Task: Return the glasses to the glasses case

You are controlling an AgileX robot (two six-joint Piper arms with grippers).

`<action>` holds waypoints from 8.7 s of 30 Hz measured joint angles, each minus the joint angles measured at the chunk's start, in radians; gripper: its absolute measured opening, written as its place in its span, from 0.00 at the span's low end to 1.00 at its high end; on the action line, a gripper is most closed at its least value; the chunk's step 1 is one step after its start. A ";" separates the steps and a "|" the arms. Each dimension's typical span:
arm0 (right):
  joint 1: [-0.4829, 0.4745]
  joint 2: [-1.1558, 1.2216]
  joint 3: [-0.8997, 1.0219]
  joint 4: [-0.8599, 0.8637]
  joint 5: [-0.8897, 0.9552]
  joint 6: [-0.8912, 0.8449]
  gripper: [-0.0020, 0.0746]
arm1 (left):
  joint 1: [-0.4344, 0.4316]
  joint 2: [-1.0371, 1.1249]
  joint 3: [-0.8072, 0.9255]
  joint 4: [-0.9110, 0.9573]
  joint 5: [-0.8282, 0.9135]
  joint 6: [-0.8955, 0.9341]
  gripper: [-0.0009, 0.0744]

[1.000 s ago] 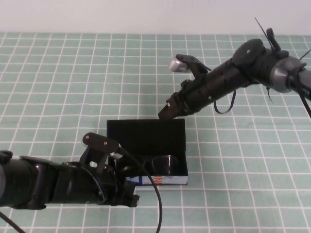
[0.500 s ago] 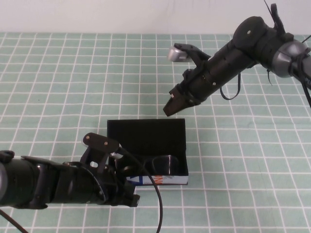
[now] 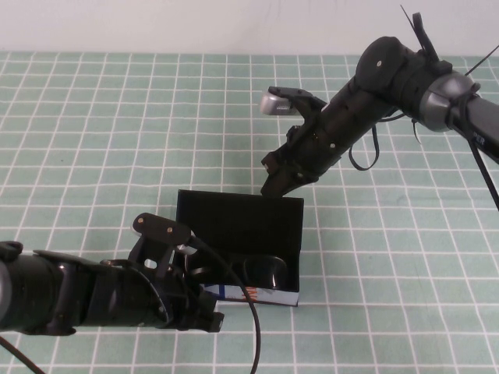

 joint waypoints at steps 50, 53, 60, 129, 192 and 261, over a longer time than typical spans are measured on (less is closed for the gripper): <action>0.158 -0.202 0.398 -0.053 -0.034 0.037 0.01 | 0.000 0.000 0.000 0.002 -0.001 0.004 0.01; 0.158 -0.202 0.398 -0.053 -0.045 0.037 0.01 | 0.000 -0.014 0.000 0.025 0.006 0.004 0.01; 0.158 -0.219 0.398 -0.065 -0.063 -0.034 0.01 | 0.000 -0.177 0.000 0.187 0.050 -0.112 0.01; 0.158 -2.034 1.695 -0.832 -0.773 0.707 0.01 | 0.000 -1.256 0.005 1.539 0.293 -1.399 0.01; 0.158 -2.034 1.695 -0.832 -0.773 0.707 0.01 | 0.431 -1.699 0.653 1.791 0.031 -1.735 0.01; -0.318 -2.311 2.034 -0.708 -0.829 0.707 0.01 | 0.431 -1.701 0.653 1.794 0.035 -1.753 0.01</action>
